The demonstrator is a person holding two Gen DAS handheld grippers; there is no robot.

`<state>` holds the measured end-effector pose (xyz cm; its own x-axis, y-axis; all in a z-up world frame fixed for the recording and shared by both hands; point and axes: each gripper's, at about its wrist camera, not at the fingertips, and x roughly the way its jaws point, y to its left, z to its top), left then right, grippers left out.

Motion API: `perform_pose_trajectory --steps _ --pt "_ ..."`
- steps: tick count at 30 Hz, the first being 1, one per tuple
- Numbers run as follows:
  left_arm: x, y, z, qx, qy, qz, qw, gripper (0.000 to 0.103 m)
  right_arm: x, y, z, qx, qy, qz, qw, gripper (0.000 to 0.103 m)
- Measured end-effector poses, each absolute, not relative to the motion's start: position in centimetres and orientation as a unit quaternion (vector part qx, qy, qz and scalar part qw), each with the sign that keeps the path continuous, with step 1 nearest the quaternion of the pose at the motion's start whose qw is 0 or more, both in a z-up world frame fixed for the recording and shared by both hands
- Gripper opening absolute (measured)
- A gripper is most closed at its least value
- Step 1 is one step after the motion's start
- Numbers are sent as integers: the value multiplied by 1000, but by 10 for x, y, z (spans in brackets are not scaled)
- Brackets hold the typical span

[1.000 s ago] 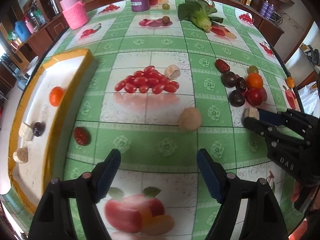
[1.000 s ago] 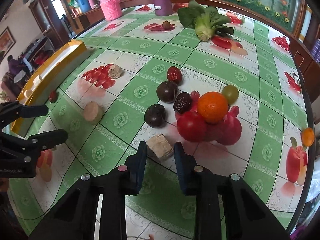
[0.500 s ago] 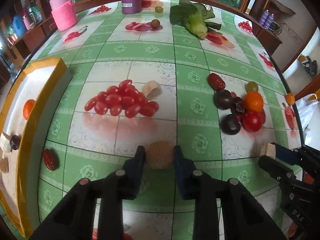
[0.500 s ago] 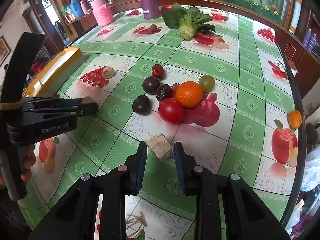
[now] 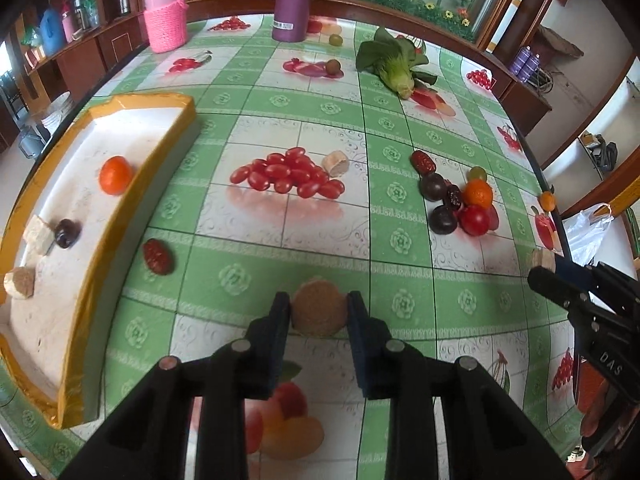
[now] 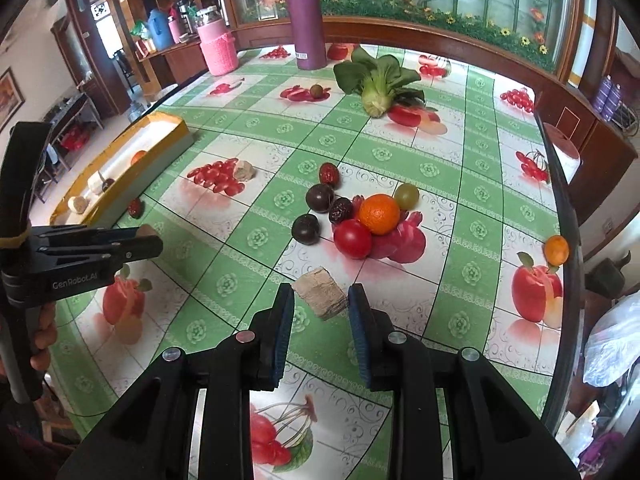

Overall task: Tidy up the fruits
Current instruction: 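Carry the beige cube and brown ball over the white tray with both grippers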

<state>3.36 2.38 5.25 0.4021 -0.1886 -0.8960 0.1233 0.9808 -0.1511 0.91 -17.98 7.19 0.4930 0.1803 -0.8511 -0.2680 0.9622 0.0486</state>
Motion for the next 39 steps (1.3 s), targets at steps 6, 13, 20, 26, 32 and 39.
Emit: perform_pose_trajectory --steps 6,13,20,26,32,39 --pt "21 44 61 -47 533 -87 840 31 0 -173 81 -43 482 122 866 27" --pt "10 71 70 -63 523 -72 847 31 -4 -155 81 -42 485 122 865 27" --pt "4 103 76 -77 512 -49 854 31 0 -118 79 -62 486 140 860 27" --pt "1 139 76 -96 509 -21 855 31 8 -73 81 -85 482 170 855 27" --pt "-1 181 74 -119 507 17 853 31 17 -19 80 -121 472 208 848 27" --pt "-4 229 67 -136 508 59 848 31 23 46 77 -158 458 264 834 27"
